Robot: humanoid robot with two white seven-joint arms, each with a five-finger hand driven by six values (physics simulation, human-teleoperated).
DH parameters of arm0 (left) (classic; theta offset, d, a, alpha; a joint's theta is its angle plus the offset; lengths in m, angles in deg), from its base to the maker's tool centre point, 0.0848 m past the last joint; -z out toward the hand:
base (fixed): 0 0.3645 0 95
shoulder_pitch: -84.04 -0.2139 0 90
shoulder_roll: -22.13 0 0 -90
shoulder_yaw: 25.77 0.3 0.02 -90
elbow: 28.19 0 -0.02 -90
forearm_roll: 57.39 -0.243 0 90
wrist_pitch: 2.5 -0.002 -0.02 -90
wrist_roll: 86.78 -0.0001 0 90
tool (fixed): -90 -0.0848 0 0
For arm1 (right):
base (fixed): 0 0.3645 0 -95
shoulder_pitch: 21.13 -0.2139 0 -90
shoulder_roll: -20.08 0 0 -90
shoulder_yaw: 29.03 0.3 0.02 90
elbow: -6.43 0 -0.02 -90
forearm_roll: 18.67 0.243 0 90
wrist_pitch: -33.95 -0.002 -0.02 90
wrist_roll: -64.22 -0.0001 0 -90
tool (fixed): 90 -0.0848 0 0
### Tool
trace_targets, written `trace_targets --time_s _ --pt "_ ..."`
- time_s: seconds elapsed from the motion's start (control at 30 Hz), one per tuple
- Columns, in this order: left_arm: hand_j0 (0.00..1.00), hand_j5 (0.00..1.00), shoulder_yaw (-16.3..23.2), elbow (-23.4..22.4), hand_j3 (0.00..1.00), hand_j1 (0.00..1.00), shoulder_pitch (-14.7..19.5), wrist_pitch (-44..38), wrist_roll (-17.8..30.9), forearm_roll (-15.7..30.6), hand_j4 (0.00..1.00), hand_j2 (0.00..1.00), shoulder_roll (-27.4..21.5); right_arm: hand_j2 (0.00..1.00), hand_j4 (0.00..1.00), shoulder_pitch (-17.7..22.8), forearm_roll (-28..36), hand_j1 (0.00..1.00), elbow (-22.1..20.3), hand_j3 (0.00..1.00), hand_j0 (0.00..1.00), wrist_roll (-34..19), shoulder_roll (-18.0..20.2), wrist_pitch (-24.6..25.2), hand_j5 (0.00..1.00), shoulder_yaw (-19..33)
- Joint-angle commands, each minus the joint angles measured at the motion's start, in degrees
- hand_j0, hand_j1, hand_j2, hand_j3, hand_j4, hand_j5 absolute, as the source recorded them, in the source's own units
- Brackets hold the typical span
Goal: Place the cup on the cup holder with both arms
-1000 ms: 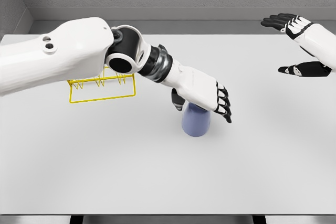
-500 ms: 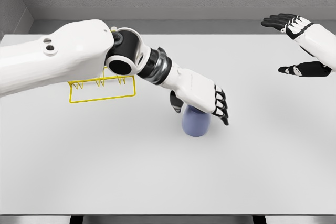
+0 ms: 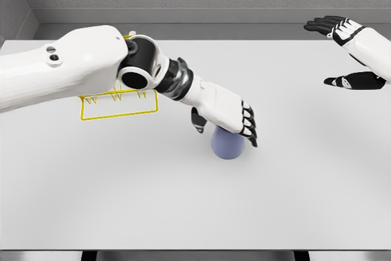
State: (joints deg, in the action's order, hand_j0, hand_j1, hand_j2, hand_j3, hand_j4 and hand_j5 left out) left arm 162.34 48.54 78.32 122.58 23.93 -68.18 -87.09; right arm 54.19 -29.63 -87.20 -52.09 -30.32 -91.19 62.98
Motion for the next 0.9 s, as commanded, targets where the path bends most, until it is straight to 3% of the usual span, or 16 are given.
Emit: trace_targets --time_s 0.0,0.33,0.4,0.5,0.87 --pt "0.99 0.99 0.3 -0.3 0.99 0.99 0.0 -0.1 0.0 0.2 0.99 0.99 -0.3 1.0 1.0 0.0 0.4 1.0 0.0 1.0 1.0 0.0 0.0 0.1 1.0 0.0" --pt "0.94 0.94 0.6 -0.9 0.94 0.94 0.0 -0.1 -0.1 0.0 0.94 0.94 -0.2 1.0 1.0 0.0 0.4 1.0 0.0 1.0 1.0 0.0 0.0 0.1 1.0 0.0" --pt "0.87 0.87 0.6 -0.9 0.87 0.87 -0.1 -0.1 -0.1 -0.1 0.87 0.87 0.0 1.0 1.0 0.0 0.4 1.0 0.1 1.0 1.0 0.0 0.0 0.1 1.0 0.0" --pt "0.84 0.84 0.6 -0.9 0.84 0.84 -0.2 -0.1 -0.1 -0.1 0.84 0.84 0.5 1.0 1.0 0.0 0.4 1.0 0.1 1.0 1.0 0.0 0.0 0.1 1.0 0.0" --pt "0.6 0.6 0.5 -1.2 0.6 0.6 -0.4 -0.1 0.0 -0.2 0.6 0.6 0.5 1.0 1.0 0.0 0.4 1.0 0.1 1.0 1.0 0.0 0.0 0.1 1.0 0.0"
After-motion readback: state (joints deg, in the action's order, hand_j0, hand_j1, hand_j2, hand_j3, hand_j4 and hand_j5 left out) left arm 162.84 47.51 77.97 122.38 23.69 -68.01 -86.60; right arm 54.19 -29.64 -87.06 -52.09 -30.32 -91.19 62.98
